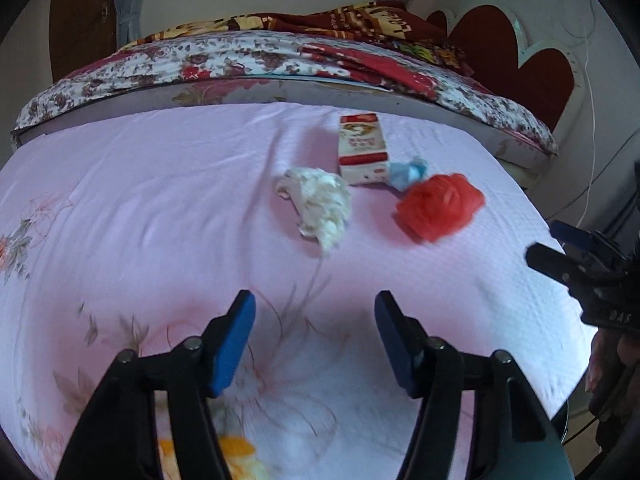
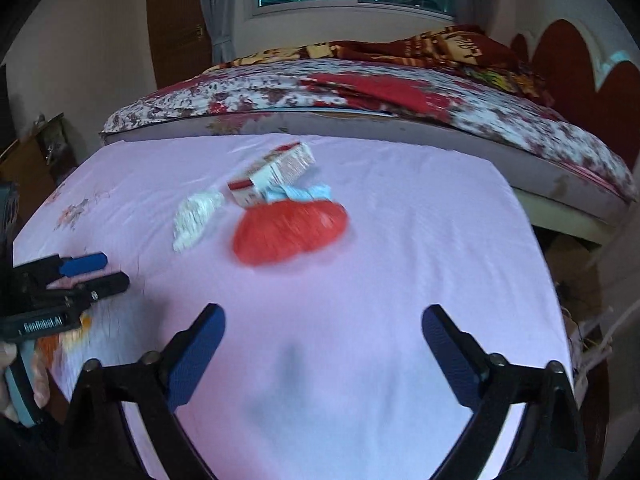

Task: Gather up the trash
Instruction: 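Grasp the white tissue with the left gripper while the right grasps the red plastic bag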

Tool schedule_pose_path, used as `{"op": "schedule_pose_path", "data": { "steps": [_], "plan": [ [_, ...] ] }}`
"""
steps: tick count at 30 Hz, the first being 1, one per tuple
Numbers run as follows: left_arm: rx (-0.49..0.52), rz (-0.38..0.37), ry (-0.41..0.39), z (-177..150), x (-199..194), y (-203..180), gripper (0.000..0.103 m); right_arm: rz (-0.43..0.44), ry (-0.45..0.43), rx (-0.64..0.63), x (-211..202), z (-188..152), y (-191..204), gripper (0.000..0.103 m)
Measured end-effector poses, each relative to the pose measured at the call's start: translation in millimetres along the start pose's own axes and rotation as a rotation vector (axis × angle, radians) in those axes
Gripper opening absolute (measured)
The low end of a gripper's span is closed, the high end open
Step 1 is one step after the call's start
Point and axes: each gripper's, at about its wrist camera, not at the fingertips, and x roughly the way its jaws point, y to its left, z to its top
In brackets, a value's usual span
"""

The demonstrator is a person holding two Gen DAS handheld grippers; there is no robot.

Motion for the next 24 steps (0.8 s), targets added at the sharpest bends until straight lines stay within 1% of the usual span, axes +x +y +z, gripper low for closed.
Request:
{"op": "schedule_pose_path", "data": {
  "steps": [4,6,8,9,10,11,12,13,14,15,17,18,20,22,24],
  "plan": [
    [0.014,-0.001,0.007,12,15,3,0.061,0.028,0.02,0.017,32,24,8,0.094],
    [0.016,-0.009,0.014,18,25,2,0.061,0.041,0.043,0.029,52,34,11,0.094],
    [0.017,-0.019,0.023,24,33,3,0.058,0.049,0.067,0.024,70,41,17,0.094],
    [0.021,-0.02,0.028,27,39,3,0.056,0.05,0.088,0.015,79,42,19,0.091],
    [0.025,-0.021,0.03,30,42,3,0.055,0.06,0.105,0.01,85,42,20,0.074],
    [0.027,-0.024,0.031,32,46,3,0.053,0.069,0.122,0.005,91,42,20,0.061],
    [0.026,-0.029,0.034,34,48,3,0.052,0.049,0.119,-0.001,93,42,17,0.049],
    [0.025,-0.035,0.036,36,51,2,0.051,0.052,0.105,0.01,91,42,11,0.043],
    [0.024,-0.042,0.039,37,54,2,0.049,0.041,0.096,0.024,88,42,3,0.04],
    [0.024,-0.048,0.042,38,56,1,0.048,0.002,0.083,0.036,86,41,-7,0.036],
    [0.03,-0.057,0.046,39,61,-3,0.047,-0.037,0.071,0.074,85,39,-26,0.034],
    [0.034,-0.059,0.047,41,63,-5,0.046,-0.038,0.066,0.103,83,38,-37,0.033],
    [0.041,-0.06,0.052,43,68,-10,0.044,-0.054,0.055,0.119,78,36,-49,0.032],
    [0.03,-0.065,0.06,46,72,-11,0.039,-0.056,0.05,0.123,72,33,-56,0.031],
    [0.019,-0.056,0.063,51,75,-11,0.03,-0.06,0.04,0.111,65,28,-59,0.031]
  ]
}}
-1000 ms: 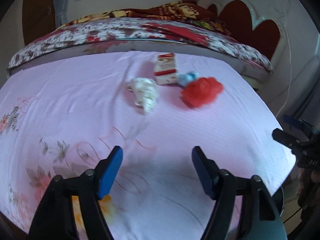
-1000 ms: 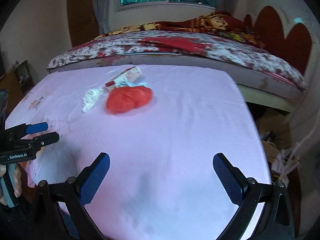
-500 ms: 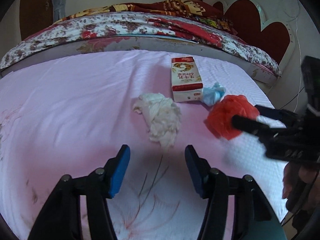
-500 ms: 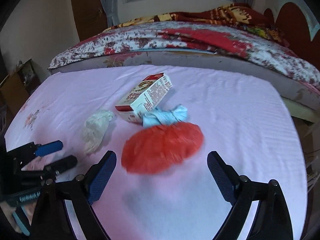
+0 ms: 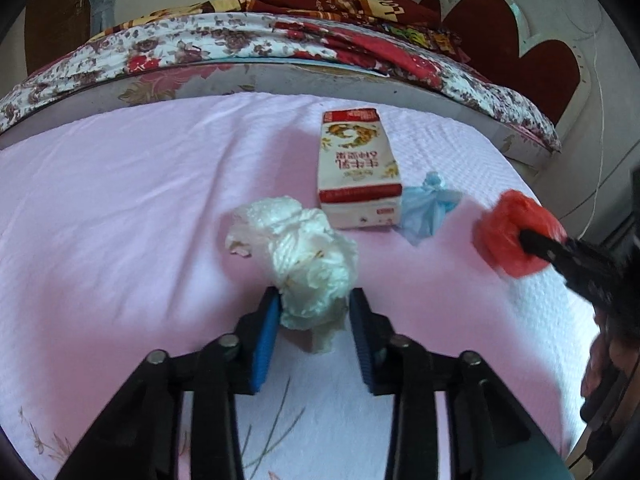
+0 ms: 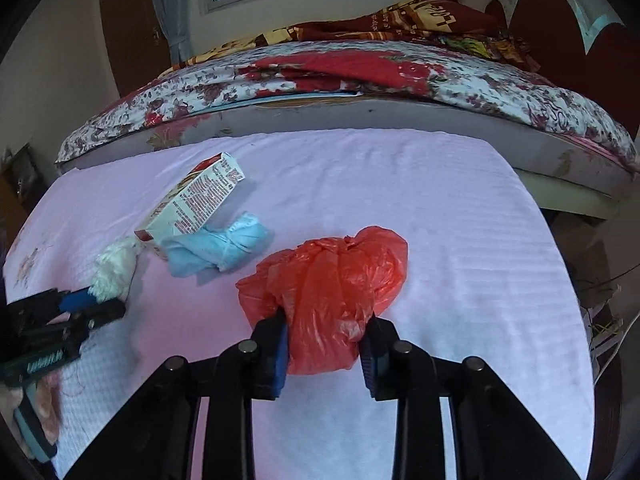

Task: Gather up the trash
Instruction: 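Grasp the white tissue with the left gripper while the right grasps the red plastic bag, then carry the white tissue and red bag over the bin and open both grippers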

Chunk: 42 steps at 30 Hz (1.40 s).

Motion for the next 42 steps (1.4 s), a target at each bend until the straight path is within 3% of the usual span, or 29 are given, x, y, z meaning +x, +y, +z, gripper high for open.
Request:
{"op": "schedule_pose_path", "data": {
  "steps": [2,6,11,18,33,42],
  "plan": [
    [-0.012,-0.015,0.006,3,3,1,0.019,-0.005,-0.01,-0.011,-7,-4,-3,0.031],
    [-0.018,-0.03,-0.013,0,-1,-1,0.013,-0.016,-0.028,-0.01,-22,-13,-13,0.031],
    [0.039,-0.032,-0.061,-12,-27,-23,0.012,-0.031,-0.043,-0.006,-43,-29,-27,0.031],
    [0.096,-0.066,-0.07,-41,-52,-65,0.012,-0.053,-0.058,0.026,-85,-58,-51,0.029],
    [0.187,-0.124,-0.061,-87,-75,-147,0.012,-0.104,-0.092,0.086,-169,-124,-96,0.029],
    [0.256,-0.163,-0.064,-101,-88,-187,0.012,-0.118,-0.12,0.102,-207,-143,-112,0.029]
  ]
}}
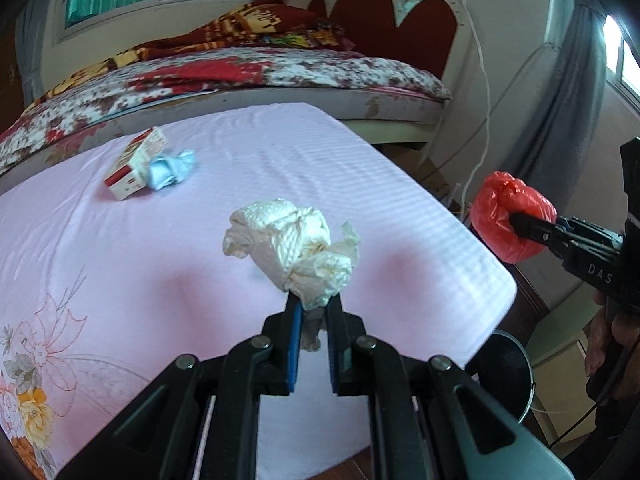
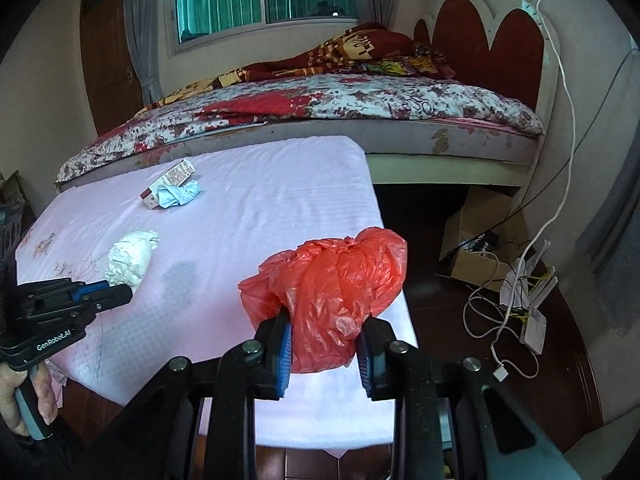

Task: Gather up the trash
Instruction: 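Carry the white tissue and red bag over the bin and open both grippers, then carry the white tissue and red bag over the black bin and open both grippers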

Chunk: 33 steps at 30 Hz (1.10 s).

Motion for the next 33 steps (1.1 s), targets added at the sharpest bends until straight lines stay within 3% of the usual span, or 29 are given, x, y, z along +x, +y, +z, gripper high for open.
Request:
{"op": "schedule_pose_path", "data": {
  "steps": [21,33],
  "plan": [
    [0.204,-0.164,0.064,-16,20,-140,0.012,-0.099,-0.011,0.118,-80,-70,-103,0.029],
    [0.322,-0.243,0.144,-43,35,-204,0.012,-0.132,0.057,0.141,-92,-120,-135,0.029]
  ]
}}
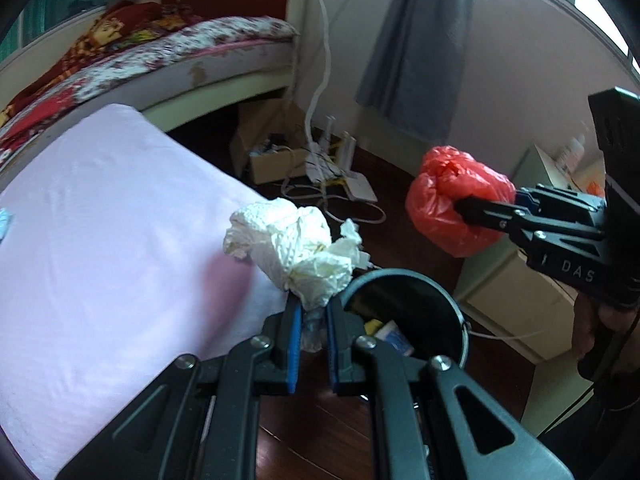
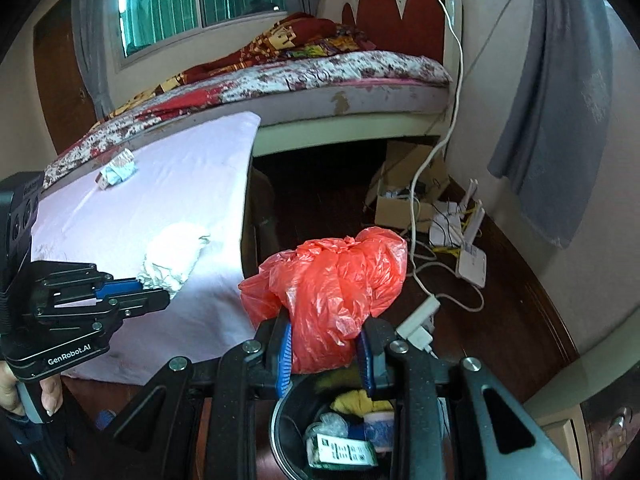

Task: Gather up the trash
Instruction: 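Carry the white tissue and red bag over the black bin and open both grippers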

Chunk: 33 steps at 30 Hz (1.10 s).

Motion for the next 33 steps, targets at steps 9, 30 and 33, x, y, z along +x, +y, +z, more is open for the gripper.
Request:
{"op": "schedule_pose_path", "data": {
  "steps": [9,30,33],
  "plan": [
    [0.072,-0.063,0.072,-4,36,-44,0.012,-0.013,0.035,0.028,-8,-35,-40,0.029],
    [0.123,-0.154,0.257,-37,104,-71,0.013,-0.006,0.194,0.008,33,-102,-69,0.029],
    [0.123,-0.167,0.272,-40,110,-72,0.013,0.001,0.225,-0.014,42,-108,-68,0.029]
  ]
}}
